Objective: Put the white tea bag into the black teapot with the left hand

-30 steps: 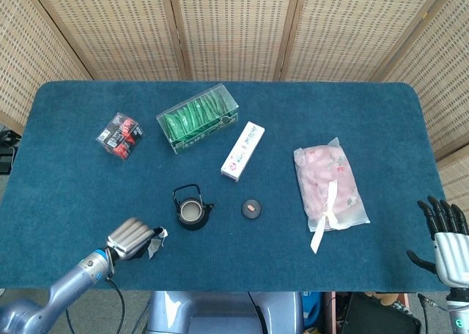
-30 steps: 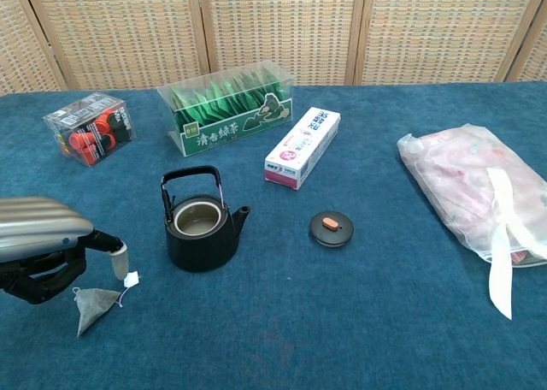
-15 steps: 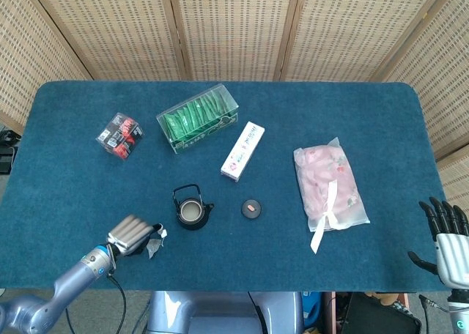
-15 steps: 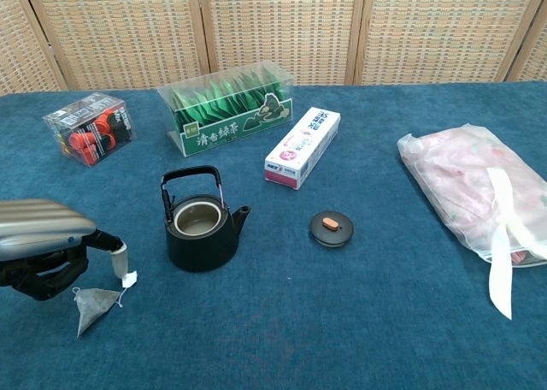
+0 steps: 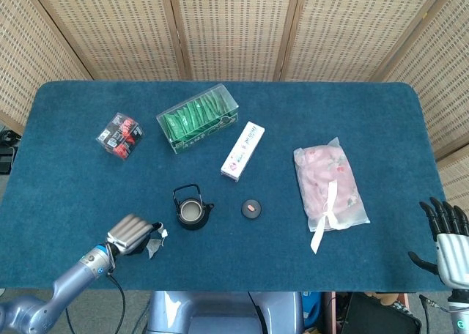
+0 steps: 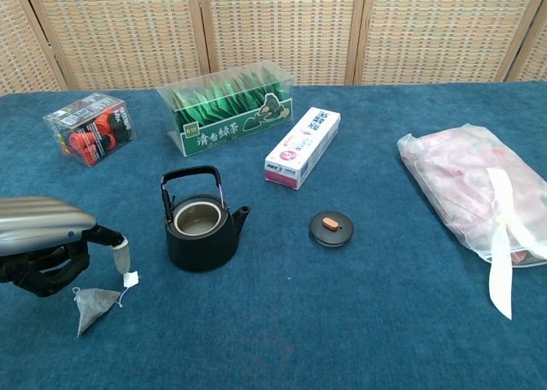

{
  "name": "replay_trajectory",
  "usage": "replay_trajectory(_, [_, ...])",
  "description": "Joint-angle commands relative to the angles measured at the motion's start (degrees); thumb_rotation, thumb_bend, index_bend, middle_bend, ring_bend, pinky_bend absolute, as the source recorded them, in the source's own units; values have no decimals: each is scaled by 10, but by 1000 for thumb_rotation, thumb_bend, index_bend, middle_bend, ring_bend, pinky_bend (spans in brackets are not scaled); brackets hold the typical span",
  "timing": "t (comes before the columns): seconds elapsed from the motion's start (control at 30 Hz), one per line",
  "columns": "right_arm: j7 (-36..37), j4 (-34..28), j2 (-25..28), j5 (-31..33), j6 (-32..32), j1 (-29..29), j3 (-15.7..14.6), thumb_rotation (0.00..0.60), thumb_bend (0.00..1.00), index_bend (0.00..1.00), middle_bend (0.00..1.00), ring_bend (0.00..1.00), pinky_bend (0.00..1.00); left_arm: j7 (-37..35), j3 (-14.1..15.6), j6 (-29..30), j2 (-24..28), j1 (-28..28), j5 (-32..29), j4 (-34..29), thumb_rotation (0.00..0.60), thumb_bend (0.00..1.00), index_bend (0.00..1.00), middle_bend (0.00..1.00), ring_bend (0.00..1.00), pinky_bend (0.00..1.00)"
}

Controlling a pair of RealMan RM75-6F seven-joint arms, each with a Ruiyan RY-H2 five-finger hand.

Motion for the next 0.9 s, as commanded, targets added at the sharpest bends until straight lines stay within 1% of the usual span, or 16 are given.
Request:
replay_trajectory(0.03, [2, 1, 0, 1, 1, -1, 0, 600, 173, 122, 120, 28, 81, -1, 3, -8, -7, -6, 0, 1, 600, 827, 313, 837, 793, 679])
replay_trajectory(0.2, [6, 4, -1, 2, 3, -4, -1, 600, 173, 122, 120, 28, 81, 9, 9, -13, -19, -13, -11, 10, 600, 827, 313, 837, 793, 679])
replay_trajectory(0.43, [8, 5, -1, 1, 4, -5, -1, 600, 173, 122, 120, 28, 81, 24, 12, 1, -25, -13, -24, 14, 600, 828, 313, 837, 793, 679])
replay_trajectory(0.67, [8, 5, -1, 0, 4, -6, -1, 600, 173, 122, 120, 28, 81, 31, 15, 19, -17, -9, -38, 15, 600, 827, 313, 837, 793, 679])
replay_trajectory(0.9, [4, 1, 0, -1, 6, -7, 0, 600, 173, 122, 120, 28, 81, 29, 19, 25, -7, -5, -60, 32, 600, 828, 313, 837, 793, 679])
